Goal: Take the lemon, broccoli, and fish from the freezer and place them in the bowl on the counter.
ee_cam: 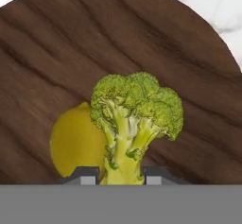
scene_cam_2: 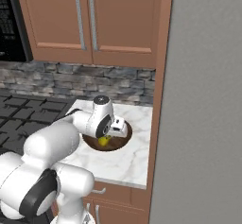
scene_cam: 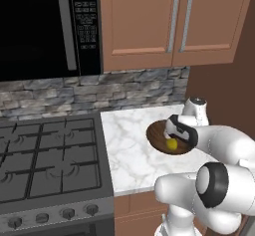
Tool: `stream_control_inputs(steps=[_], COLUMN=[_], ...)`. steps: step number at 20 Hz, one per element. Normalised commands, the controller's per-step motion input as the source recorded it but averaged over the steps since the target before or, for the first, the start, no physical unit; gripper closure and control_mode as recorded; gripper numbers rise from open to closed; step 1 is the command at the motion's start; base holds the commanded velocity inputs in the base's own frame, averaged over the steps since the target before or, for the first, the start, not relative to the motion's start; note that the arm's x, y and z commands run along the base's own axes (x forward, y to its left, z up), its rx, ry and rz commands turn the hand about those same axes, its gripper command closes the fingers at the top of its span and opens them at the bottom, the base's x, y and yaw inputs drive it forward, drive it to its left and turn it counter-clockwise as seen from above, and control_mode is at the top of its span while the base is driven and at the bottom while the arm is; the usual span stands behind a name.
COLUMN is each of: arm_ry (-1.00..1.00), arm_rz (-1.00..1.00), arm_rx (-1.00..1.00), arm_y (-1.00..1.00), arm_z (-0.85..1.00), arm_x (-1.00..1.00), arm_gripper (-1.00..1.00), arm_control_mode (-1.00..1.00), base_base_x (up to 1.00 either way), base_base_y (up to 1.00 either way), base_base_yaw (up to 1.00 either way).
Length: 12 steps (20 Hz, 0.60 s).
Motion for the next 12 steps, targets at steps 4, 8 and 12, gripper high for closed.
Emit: stream_control_inputs(steps=[4, 8, 12], arm_ry=[0.0, 0.0, 0.0], arm_rz=[0.0, 0.0, 0.0], arm_rx=[0.0, 0.0, 0.0], arm_y=[0.0, 0.0, 0.0], arm_z=[-0.23, -0.14, -0.04], arm_x=[0.12, 0.11, 0.06], arm_gripper=[1.0, 1.0, 1.0], arm_control_mode=[-1.0, -1.0, -1.0], base_base_x=[0.0, 0.0, 0.0], base_base_y=[0.0, 0.0, 0.0], base_base_yaw=[0.0, 0.0, 0.0])
